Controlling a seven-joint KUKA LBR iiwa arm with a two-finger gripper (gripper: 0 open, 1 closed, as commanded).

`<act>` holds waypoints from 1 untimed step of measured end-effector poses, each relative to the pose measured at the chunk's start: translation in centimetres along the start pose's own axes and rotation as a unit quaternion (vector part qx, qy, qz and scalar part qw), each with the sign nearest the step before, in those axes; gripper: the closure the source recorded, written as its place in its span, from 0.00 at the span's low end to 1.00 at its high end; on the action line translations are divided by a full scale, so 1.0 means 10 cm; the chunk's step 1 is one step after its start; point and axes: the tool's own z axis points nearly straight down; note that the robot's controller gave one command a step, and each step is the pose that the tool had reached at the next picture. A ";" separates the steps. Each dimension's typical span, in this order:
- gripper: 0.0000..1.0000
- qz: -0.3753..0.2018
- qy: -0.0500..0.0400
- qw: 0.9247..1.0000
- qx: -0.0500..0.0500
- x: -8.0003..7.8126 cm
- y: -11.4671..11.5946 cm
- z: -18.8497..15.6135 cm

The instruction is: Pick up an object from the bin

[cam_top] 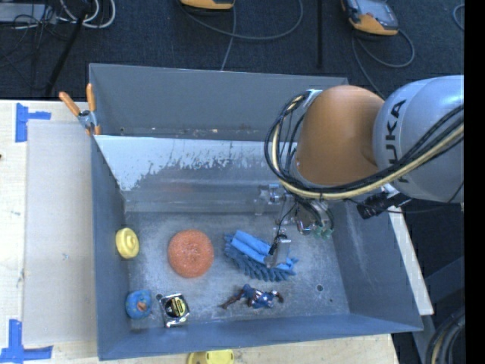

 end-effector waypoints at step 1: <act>0.00 0.001 -0.004 1.000 0.000 -0.01 0.00 -0.05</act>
Offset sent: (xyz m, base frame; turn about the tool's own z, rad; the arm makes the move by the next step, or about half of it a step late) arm 0.0010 -0.0254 -0.1093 0.1133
